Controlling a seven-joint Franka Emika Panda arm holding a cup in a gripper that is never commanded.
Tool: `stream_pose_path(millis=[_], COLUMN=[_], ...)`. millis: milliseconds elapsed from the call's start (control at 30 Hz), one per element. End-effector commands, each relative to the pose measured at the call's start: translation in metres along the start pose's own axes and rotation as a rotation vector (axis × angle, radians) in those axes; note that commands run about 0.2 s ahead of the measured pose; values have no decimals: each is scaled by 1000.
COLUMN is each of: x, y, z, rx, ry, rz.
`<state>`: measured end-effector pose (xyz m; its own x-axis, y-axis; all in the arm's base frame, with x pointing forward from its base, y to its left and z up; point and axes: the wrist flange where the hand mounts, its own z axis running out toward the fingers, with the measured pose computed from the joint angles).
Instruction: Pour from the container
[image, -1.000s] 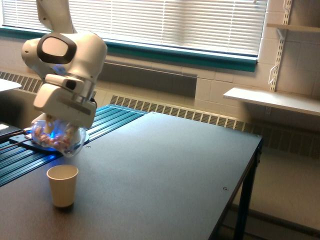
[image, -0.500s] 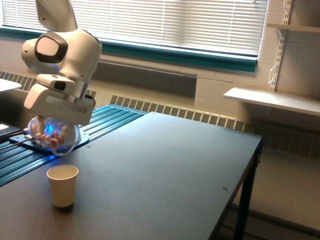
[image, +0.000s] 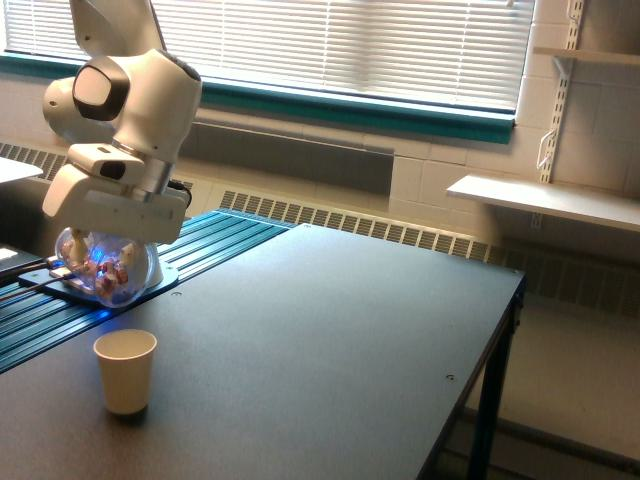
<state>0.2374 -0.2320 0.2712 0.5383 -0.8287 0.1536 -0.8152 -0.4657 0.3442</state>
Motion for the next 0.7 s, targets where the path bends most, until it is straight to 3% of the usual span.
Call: stream_pose_path(millis=[33,333,700], x=[5,34,52], y=[-4,-15,-23], z=[1,-10,2], rx=[-13,28,29], ry=[-56,-47,-84], rz=[-67,-53,-68])
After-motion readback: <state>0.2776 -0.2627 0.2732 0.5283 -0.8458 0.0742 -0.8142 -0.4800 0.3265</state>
